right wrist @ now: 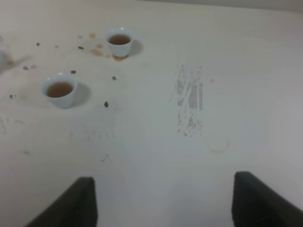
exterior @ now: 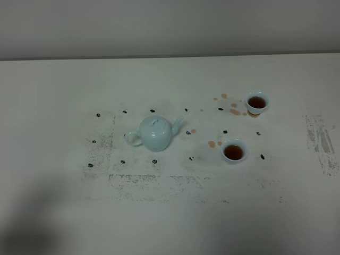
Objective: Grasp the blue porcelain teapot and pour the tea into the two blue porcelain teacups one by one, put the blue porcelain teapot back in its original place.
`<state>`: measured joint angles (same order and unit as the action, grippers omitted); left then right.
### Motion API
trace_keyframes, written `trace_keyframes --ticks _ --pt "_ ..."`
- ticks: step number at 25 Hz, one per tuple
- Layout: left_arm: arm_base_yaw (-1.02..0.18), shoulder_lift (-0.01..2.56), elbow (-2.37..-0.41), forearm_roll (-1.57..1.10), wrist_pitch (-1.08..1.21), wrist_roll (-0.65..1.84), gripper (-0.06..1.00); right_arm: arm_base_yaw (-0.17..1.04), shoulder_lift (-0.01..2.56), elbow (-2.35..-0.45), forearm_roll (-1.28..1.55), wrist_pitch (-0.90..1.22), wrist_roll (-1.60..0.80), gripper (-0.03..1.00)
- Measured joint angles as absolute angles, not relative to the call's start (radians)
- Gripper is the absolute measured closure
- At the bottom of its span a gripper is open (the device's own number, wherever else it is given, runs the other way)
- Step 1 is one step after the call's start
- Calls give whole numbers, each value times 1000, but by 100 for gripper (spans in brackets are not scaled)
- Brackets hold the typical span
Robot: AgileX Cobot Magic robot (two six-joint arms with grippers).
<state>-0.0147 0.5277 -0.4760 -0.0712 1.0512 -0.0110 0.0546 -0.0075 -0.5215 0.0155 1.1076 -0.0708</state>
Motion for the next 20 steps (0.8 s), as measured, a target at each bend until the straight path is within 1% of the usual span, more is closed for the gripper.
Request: trace_keyframes --ticks 4,9,12,20 --pt "-15 268 -459 -71 1054 -11 89 55 -8 -521 15 1108 -71 39" --pt "-15 45 -457 -70 1058 -11 88 55 -8 -521 15 1108 -71 39" --pt "-15 0 -457 -70 1062 -11 87 55 -8 -521 15 1108 -71 39" --pt "-15 -3 -457 -70 1062 -11 87 55 -8 -521 15 1108 -71 39"
